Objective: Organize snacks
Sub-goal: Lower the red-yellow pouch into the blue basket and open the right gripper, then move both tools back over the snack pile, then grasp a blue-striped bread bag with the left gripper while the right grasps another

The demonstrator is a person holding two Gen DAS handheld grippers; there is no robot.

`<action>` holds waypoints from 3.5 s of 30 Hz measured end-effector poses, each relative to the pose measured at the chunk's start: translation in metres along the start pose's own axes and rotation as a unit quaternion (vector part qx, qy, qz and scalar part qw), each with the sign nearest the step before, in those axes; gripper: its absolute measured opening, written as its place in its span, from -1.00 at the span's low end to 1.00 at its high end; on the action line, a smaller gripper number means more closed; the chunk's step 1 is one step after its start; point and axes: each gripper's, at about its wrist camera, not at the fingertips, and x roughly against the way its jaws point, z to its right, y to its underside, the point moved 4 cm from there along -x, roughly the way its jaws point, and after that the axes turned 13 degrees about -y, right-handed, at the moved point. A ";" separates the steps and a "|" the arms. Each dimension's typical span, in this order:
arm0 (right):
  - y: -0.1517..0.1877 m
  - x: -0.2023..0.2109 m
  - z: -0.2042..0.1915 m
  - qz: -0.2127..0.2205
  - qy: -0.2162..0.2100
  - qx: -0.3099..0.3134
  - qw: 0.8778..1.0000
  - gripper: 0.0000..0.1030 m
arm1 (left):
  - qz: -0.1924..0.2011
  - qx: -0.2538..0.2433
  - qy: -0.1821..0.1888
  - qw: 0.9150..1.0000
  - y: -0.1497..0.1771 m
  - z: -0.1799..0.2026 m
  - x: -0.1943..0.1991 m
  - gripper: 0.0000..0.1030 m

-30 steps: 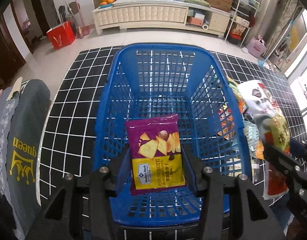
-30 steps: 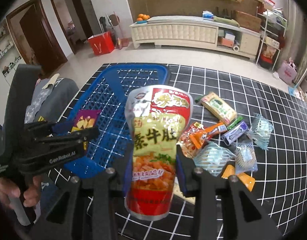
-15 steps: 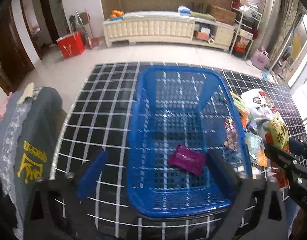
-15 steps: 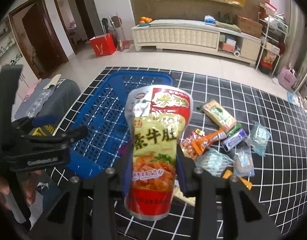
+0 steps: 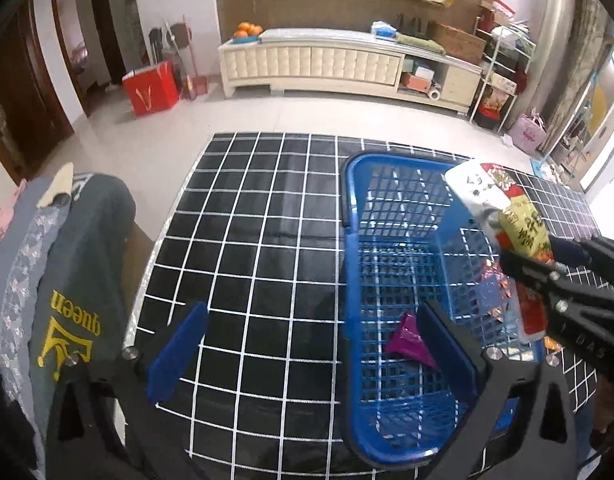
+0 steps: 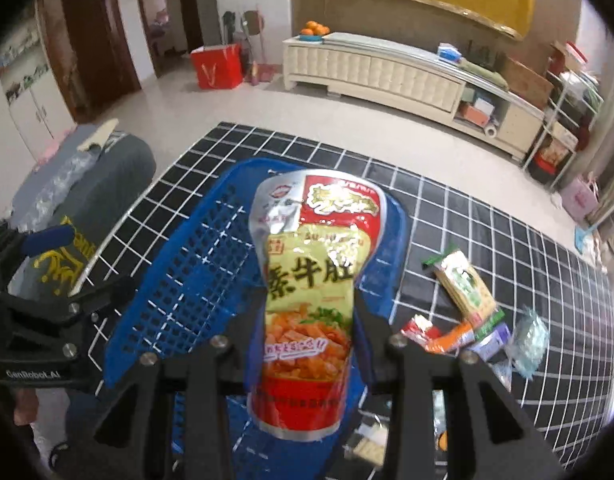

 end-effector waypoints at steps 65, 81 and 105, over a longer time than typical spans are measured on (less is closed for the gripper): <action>0.200 0.182 0.214 0.049 0.105 -0.212 0.970 0.99 | -0.027 -0.166 0.127 0.977 0.075 0.307 0.085 1.00; 0.222 0.100 0.270 0.001 0.067 -0.272 0.960 0.99 | -0.092 -0.174 0.094 0.976 0.069 0.342 -0.041 0.98; 0.172 0.076 0.252 -0.014 0.046 -0.205 0.978 0.99 | -0.079 -0.103 0.097 0.987 0.068 0.297 -0.029 0.09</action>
